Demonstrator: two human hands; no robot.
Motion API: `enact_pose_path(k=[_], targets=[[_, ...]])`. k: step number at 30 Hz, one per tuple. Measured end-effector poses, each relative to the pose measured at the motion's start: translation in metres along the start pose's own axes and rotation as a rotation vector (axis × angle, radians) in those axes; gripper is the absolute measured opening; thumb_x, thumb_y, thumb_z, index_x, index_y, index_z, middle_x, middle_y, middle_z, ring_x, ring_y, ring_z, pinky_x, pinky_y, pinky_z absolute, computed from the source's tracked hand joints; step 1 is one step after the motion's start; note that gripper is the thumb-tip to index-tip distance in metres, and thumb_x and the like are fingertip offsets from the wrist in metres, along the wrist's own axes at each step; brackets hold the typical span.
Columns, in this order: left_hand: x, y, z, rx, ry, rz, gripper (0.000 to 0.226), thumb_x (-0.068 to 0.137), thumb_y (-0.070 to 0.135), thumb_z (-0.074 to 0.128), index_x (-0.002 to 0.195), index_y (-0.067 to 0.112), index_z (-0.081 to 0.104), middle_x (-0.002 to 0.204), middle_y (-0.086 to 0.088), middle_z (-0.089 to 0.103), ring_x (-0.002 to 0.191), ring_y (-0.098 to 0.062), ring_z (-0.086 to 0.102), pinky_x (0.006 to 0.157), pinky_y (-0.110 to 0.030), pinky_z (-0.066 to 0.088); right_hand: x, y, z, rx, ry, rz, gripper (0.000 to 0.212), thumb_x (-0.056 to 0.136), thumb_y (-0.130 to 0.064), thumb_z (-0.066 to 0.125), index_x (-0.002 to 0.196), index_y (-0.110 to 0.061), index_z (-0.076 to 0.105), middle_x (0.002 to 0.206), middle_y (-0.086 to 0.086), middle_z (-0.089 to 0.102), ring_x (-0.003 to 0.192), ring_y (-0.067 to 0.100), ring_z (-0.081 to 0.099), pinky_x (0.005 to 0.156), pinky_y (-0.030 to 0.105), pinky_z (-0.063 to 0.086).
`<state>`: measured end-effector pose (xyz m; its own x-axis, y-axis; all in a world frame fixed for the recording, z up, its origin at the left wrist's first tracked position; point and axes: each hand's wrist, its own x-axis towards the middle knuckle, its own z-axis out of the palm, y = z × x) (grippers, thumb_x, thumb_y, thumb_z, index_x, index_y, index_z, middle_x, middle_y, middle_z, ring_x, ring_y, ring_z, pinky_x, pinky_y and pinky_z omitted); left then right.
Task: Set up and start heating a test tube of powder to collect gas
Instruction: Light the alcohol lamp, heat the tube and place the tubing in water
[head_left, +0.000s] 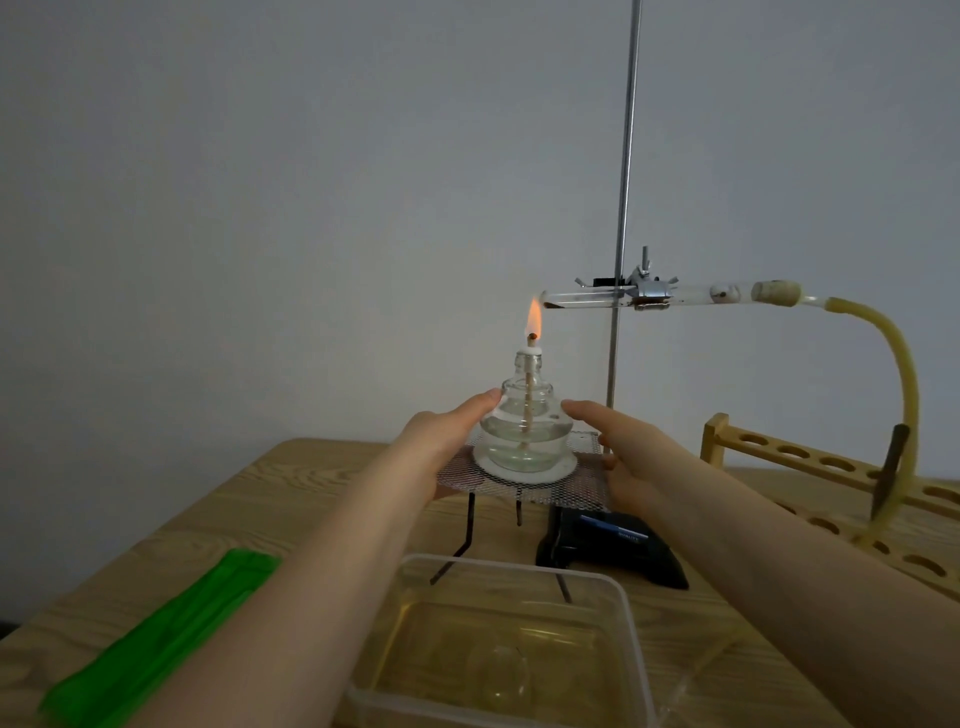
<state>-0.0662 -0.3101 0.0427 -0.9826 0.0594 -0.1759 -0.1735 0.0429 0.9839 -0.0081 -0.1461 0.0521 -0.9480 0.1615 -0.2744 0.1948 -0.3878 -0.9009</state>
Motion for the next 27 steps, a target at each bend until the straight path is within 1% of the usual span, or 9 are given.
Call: enact_pose_path(k=[2,7,11,13,16,19,21,24,27], targets=[[0.0,0.0,-0.001,-0.005,0.001,0.0,0.084,0.06,0.056,0.08,0.119,0.002,0.054,0.104,-0.017,0.067,0.087,-0.034,0.069,0.079,-0.05,0.057,0.001,0.0,0.001,-0.001,0.0,0.0,0.029,0.081,-0.015,0.072,0.077,-0.005,0.045,0.079,0.023,0.057,0.069,0.036,0.063,0.04,0.043,0.054],[0.0,0.0,-0.001,0.011,0.009,0.004,0.077,0.065,0.055,0.077,0.117,0.003,0.055,0.102,-0.015,0.068,0.086,-0.032,0.069,0.078,-0.046,0.058,0.003,0.0,0.001,0.012,-0.003,-0.002,0.036,0.08,-0.015,0.073,0.095,-0.004,0.042,0.082,0.024,0.056,0.073,0.038,0.064,0.056,0.049,0.054],[-0.001,0.001,0.003,0.041,0.02,0.023,0.073,0.069,0.056,0.074,0.116,0.004,0.056,0.102,-0.013,0.065,0.088,-0.03,0.067,0.076,-0.04,0.058,0.002,-0.001,-0.002,0.011,0.002,-0.004,0.033,0.079,-0.015,0.073,0.086,-0.004,0.044,0.083,0.024,0.057,0.073,0.038,0.064,0.048,0.047,0.056],[-0.001,0.001,0.006,0.051,0.016,0.026,0.072,0.068,0.057,0.074,0.115,0.005,0.056,0.102,-0.013,0.065,0.089,-0.03,0.067,0.081,-0.042,0.057,0.001,-0.002,-0.005,0.008,0.009,-0.001,0.03,0.079,-0.016,0.073,0.082,-0.006,0.045,0.083,0.024,0.058,0.071,0.037,0.064,0.045,0.045,0.056],[-0.003,0.001,0.01,0.032,-0.006,0.026,0.082,0.061,0.059,0.077,0.117,0.004,0.055,0.105,-0.014,0.066,0.09,-0.032,0.068,0.084,-0.048,0.056,-0.002,-0.003,-0.01,0.015,0.017,-0.006,0.029,0.081,-0.015,0.072,0.078,-0.007,0.044,0.08,0.022,0.055,0.068,0.036,0.063,0.043,0.043,0.056],[-0.006,0.003,0.016,0.048,-0.005,0.033,0.086,0.063,0.06,0.076,0.124,0.004,0.052,0.11,-0.015,0.064,0.091,-0.032,0.067,0.081,-0.044,0.057,-0.005,-0.005,-0.015,0.017,0.023,-0.013,0.029,0.081,-0.015,0.072,0.078,-0.007,0.044,0.08,0.022,0.054,0.068,0.036,0.063,0.043,0.041,0.055],[-0.005,0.003,0.02,0.043,-0.012,0.039,0.088,0.062,0.06,0.076,0.125,0.004,0.052,0.111,-0.015,0.063,0.09,-0.032,0.067,0.079,-0.043,0.057,-0.006,-0.005,-0.018,0.023,0.029,-0.013,0.03,0.08,-0.016,0.072,0.085,-0.003,0.045,0.082,0.022,0.054,0.07,0.036,0.063,0.048,0.043,0.056],[-0.008,0.005,0.026,0.045,-0.023,0.043,0.1,0.05,0.065,0.079,0.125,0.005,0.052,0.113,-0.015,0.063,0.092,-0.033,0.067,0.083,-0.047,0.056,-0.008,-0.006,-0.023,0.04,0.039,-0.02,0.038,0.081,-0.015,0.072,0.102,-0.006,0.042,0.083,0.022,0.052,0.071,0.036,0.062,0.054,0.046,0.055],[-0.006,0.005,0.032,0.064,-0.017,0.051,0.11,0.039,0.07,0.078,0.125,0.007,0.053,0.116,-0.013,0.063,0.095,-0.032,0.066,0.084,-0.047,0.055,-0.011,-0.008,-0.029,0.066,0.039,-0.02,0.035,0.081,-0.014,0.072,0.099,-0.006,0.043,0.082,0.022,0.052,0.071,0.036,0.062,0.051,0.046,0.056]])
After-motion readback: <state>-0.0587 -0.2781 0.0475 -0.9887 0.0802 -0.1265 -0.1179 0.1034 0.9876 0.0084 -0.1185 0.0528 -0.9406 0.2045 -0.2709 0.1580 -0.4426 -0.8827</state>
